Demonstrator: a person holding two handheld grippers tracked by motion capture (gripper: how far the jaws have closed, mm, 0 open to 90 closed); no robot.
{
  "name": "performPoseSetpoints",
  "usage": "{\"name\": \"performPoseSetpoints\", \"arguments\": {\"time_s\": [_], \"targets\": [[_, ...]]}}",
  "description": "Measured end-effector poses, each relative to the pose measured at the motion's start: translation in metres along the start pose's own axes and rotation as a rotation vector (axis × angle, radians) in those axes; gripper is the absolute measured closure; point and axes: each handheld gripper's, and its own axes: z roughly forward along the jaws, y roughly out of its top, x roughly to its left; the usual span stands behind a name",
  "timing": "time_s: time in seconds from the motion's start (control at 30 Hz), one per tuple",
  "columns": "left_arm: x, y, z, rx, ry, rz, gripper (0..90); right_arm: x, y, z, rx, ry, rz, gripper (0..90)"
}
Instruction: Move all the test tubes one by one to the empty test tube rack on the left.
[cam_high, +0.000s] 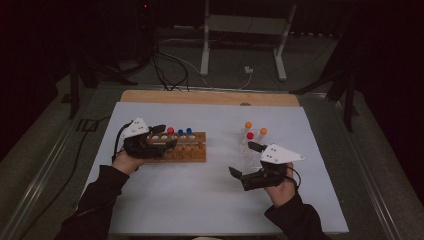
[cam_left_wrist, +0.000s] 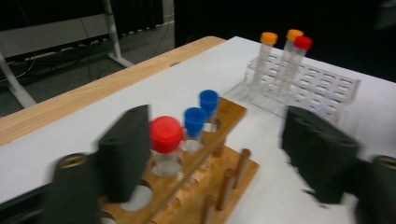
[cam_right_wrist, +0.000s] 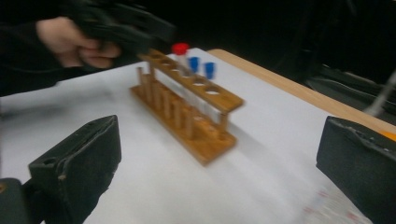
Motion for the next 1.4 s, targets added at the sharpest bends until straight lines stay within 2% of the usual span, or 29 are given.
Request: {"name": "performPoseSetpoints", "arguments": {"time_s": [0.03,0.13,0.17,0.2,0.27,0.4,0.53,0.63,0.7,0.83,0.97,1.17,1.4], "targets": [[-0.003,-0.001,-0.002,-0.003,-0.006,-0.002,16.8,-0.004,-0.001,-0.001,0.000,-0.019,0.001,0.0],[-0.010,-0.002,-0.006,-0.002,-0.038,-0.001,10.1,-0.014,-0.004,-0.005,0.015,-0.072,0.021,12.6],[-0.012,-0.002,-0.008,-0.005,-0.041,-0.005,8.9,-0.018,-0.005,-0.005,0.024,-0.082,0.034,12.5],[-0.014,-0.003,-0.009,-0.005,-0.036,-0.005,8.9,-0.022,-0.006,-0.005,0.038,-0.099,0.045,14.1],[-0.017,-0.004,-0.011,-0.006,-0.058,-0.003,7.9,-0.029,-0.009,-0.005,0.039,-0.121,0.080,14.3],[-0.023,-0.005,-0.013,-0.003,-0.060,0.011,6.6,-0.039,-0.015,0.000,0.086,-0.170,0.113,17.8],[-0.026,-0.004,-0.014,-0.010,-0.071,0.010,6.6,-0.049,-0.021,0.008,0.137,-0.216,0.139,25.7],[-0.027,-0.004,-0.014,-0.010,-0.079,0.013,6.6,-0.056,-0.025,0.014,0.166,-0.223,0.151,30.3],[-0.027,-0.004,-0.013,-0.009,-0.080,0.012,6.6,-0.060,-0.028,0.017,0.173,-0.219,0.161,37.3],[-0.027,-0.005,-0.013,-0.007,-0.082,0.011,6.6,-0.066,-0.031,0.024,0.203,-0.212,0.167,41.9],[-0.027,-0.005,-0.014,-0.004,-0.075,0.013,6.6,-0.072,-0.032,0.033,0.227,-0.234,0.171,48.8],[-0.026,-0.006,-0.013,-0.001,-0.073,0.014,6.6,-0.077,-0.032,0.041,0.248,-0.220,0.178,58.4],[-0.026,-0.006,-0.014,-0.003,-0.077,0.011,6.6,-0.077,-0.033,0.050,0.275,-0.221,0.175,64.6]]}}
